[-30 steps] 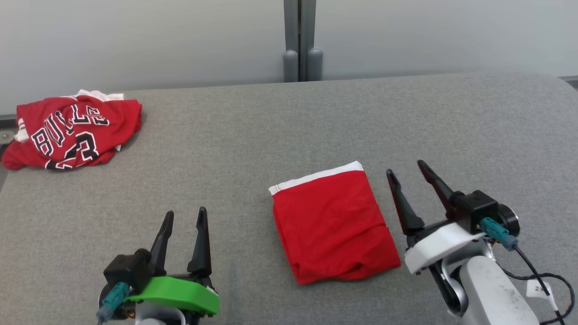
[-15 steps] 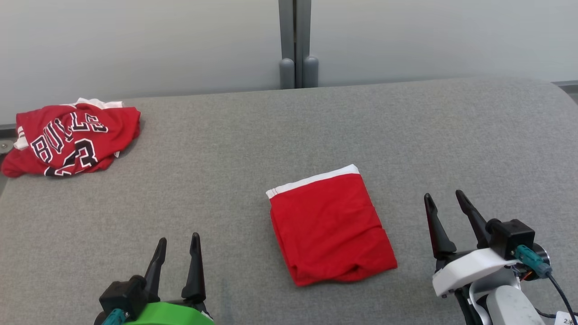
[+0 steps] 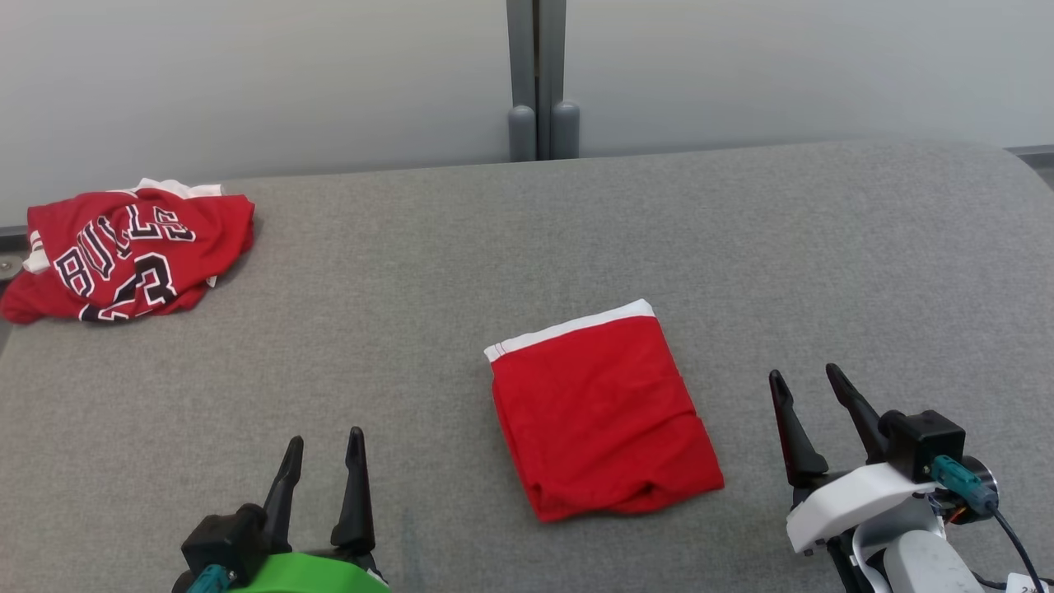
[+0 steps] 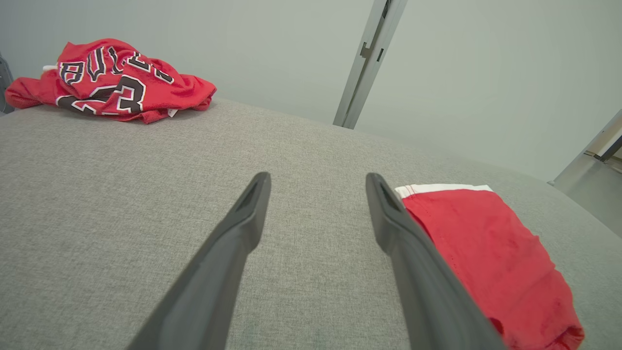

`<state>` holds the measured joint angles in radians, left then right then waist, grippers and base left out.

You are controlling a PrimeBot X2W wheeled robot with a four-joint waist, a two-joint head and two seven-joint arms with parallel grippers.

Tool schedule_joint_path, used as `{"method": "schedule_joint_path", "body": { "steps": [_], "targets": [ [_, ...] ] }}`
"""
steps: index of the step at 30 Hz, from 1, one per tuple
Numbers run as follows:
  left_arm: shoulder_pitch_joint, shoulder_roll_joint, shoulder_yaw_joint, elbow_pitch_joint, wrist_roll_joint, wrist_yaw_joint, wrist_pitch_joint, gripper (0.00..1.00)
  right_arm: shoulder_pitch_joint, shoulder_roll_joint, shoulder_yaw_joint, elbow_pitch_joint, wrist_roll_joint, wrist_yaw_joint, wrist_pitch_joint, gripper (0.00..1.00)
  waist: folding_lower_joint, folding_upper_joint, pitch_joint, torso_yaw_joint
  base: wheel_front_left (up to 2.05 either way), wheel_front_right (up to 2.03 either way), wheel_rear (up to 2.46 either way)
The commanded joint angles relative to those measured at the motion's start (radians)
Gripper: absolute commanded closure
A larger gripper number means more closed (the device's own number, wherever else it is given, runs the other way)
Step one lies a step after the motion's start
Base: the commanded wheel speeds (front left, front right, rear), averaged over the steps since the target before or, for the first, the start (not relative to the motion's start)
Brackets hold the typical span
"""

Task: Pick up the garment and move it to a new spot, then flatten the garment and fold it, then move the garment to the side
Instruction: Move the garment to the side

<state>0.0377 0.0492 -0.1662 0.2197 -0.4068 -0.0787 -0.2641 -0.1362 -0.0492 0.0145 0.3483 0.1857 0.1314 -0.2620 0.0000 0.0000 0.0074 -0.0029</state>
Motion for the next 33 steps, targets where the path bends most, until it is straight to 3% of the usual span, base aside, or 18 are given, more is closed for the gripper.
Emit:
{"method": "schedule_joint_path", "body": {
  "steps": [1,11,18,26,33],
  "targets": [
    [0.008,0.002,0.000,0.001,0.007,0.004,0.000,0.00,-0.008,-0.003,-0.001,0.003,-0.005,-0.001,-0.004,0.00,0.0000,0.0000,0.000,0.001,0.00,0.00,0.00],
    [-0.017,0.002,-0.004,0.003,0.008,0.004,0.000,0.00,-0.059,-0.003,0.025,0.059,-0.062,-0.001,-0.002,0.00,0.0000,0.0000,0.011,0.020,0.00,0.00,0.00],
    [-0.029,0.002,-0.013,0.010,0.002,0.005,0.000,0.00,-0.184,-0.016,0.084,0.147,-0.118,-0.001,0.126,0.00,0.0000,0.0000,0.019,0.050,0.00,0.00,0.00],
    [-0.038,0.002,-0.031,0.024,-0.006,0.006,0.000,0.00,-0.285,-0.098,0.193,0.220,-0.020,-0.001,0.331,0.00,0.0000,0.0000,0.036,0.103,0.00,0.00,0.00],
    [-0.046,0.002,-0.036,0.027,-0.011,0.008,0.000,0.00,-0.310,-0.151,0.279,0.278,0.083,-0.001,0.438,0.00,0.0000,0.0000,0.062,0.145,0.00,0.00,0.00]
  ]
}}
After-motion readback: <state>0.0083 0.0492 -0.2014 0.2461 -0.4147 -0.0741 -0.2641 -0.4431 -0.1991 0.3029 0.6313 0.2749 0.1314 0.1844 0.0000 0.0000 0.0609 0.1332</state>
